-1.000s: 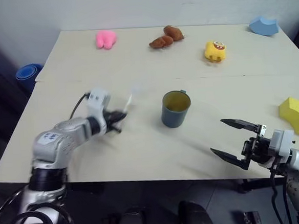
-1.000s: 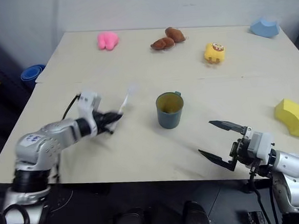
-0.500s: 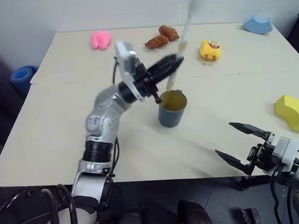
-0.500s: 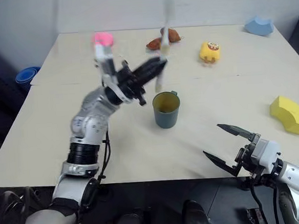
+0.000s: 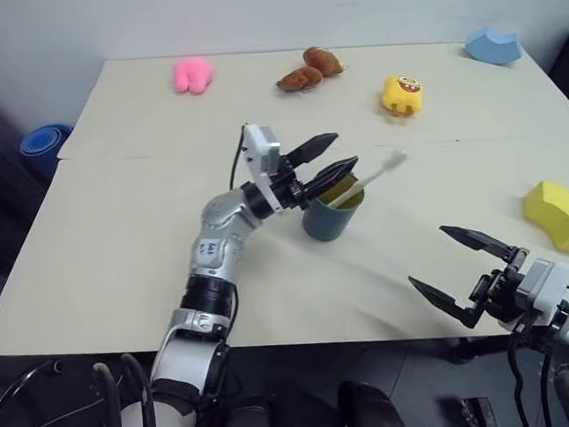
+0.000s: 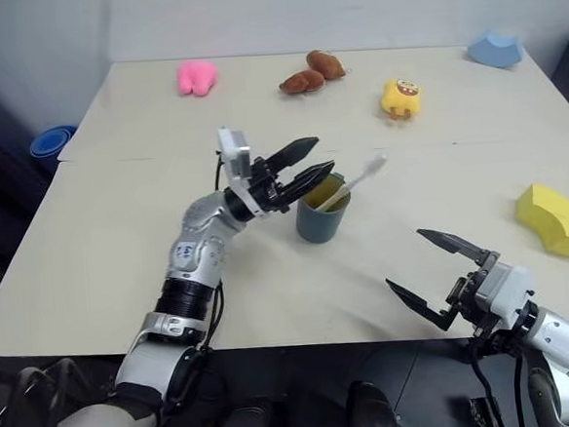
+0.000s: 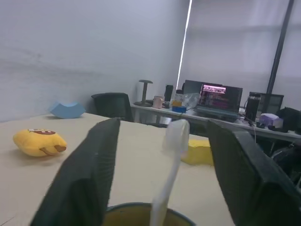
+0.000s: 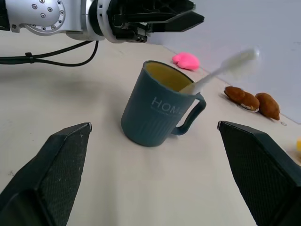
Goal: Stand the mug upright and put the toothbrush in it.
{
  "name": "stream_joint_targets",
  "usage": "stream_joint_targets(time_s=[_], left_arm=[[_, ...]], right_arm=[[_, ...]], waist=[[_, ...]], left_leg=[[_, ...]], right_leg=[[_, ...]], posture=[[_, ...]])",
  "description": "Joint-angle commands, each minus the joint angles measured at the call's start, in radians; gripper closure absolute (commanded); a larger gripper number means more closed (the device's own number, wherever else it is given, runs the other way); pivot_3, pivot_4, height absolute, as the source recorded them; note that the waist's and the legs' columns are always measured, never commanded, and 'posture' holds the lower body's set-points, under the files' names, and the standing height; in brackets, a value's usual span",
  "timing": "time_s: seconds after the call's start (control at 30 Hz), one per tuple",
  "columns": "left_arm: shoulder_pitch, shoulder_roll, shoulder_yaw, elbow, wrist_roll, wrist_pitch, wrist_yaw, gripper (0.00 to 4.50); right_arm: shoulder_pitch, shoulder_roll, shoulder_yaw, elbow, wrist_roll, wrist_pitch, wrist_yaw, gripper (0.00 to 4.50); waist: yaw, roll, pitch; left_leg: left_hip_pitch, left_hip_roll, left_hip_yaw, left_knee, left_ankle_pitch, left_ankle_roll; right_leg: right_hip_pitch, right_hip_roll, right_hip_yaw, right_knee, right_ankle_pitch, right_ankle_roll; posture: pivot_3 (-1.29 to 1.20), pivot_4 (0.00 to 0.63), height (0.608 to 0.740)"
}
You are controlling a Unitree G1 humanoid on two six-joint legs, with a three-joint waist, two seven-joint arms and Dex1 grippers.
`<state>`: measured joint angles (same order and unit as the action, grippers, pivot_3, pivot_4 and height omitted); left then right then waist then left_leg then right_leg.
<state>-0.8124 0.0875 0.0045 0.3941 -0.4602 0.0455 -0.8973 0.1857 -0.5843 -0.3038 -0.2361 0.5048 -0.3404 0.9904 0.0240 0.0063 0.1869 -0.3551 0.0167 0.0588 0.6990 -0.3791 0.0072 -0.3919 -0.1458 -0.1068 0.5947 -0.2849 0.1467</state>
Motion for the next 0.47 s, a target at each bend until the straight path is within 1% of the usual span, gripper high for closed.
stream_joint_targets(time_s=[0.03, 0.1, 0.2, 0.3, 0.4, 0.47], left_arm=[[0.083, 0.159, 0.029, -0.18, 0.03, 0.037, -0.03, 0.96], [0.159, 0.276, 0.05, -0.231, 0.061, 0.029, -0.054, 0.96], [0.256, 0.402, 0.093, -0.263, 0.072, 0.007, -0.081, 0.96], [0.398, 0.537, 0.145, -0.258, 0.1, -0.05, -0.139, 0.96], [0.555, 0.63, 0.19, -0.265, 0.117, -0.094, -0.169, 0.96], [0.643, 0.662, 0.219, -0.278, 0.135, -0.141, -0.17, 0.96]], right_arm=[[-0.003, -0.028, -0.038, -0.001, 0.017, -0.016, 0.021, 0.0], [-0.017, -0.049, -0.039, 0.029, 0.024, -0.007, 0.052, 0.0], [-0.044, -0.076, -0.032, 0.076, 0.034, 0.002, 0.095, 0.0], [-0.094, -0.104, -0.012, 0.15, 0.032, 0.013, 0.155, 0.0], [-0.149, -0.121, 0.008, 0.227, 0.022, 0.01, 0.213, 0.0], [-0.185, -0.129, 0.015, 0.272, 0.017, 0.004, 0.241, 0.0]], waist=[[-0.007, 0.001, 0.0], [-0.014, 0.001, -0.001], [-0.011, 0.001, -0.001], [-0.006, 0.001, 0.0], [-0.005, 0.001, 0.0], [-0.004, 0.001, 0.0]], left_leg=[[0.0, 0.0, 0.0, 0.0, 0.0, 0.0], [0.002, 0.001, 0.0, -0.001, 0.0, 0.0], [0.002, 0.001, -0.001, -0.001, 0.0, 0.0], [0.001, 0.001, -0.001, 0.0, 0.0, 0.0], [0.001, 0.001, 0.0, 0.0, 0.0, 0.0], [0.002, 0.001, -0.001, -0.001, 0.0, -0.001]], right_leg=[[0.0, 0.0, 0.0, 0.0, 0.0, 0.0], [0.0, 0.0, 0.0, 0.002, 0.0, 0.0], [0.0, 0.0, 0.0, 0.003, 0.0, 0.0], [0.0, -0.001, 0.0, 0.001, 0.0, 0.0], [0.0, -0.001, 0.0, 0.002, 0.0, 0.0], [0.0, -0.001, 0.0, 0.002, 0.0, 0.0]], posture=[[0.0, 0.15, 0.74], [0.0, 0.15, 0.74], [0.0, 0.15, 0.74], [0.0, 0.15, 0.74], [0.0, 0.15, 0.74], [0.0, 0.15, 0.74]])
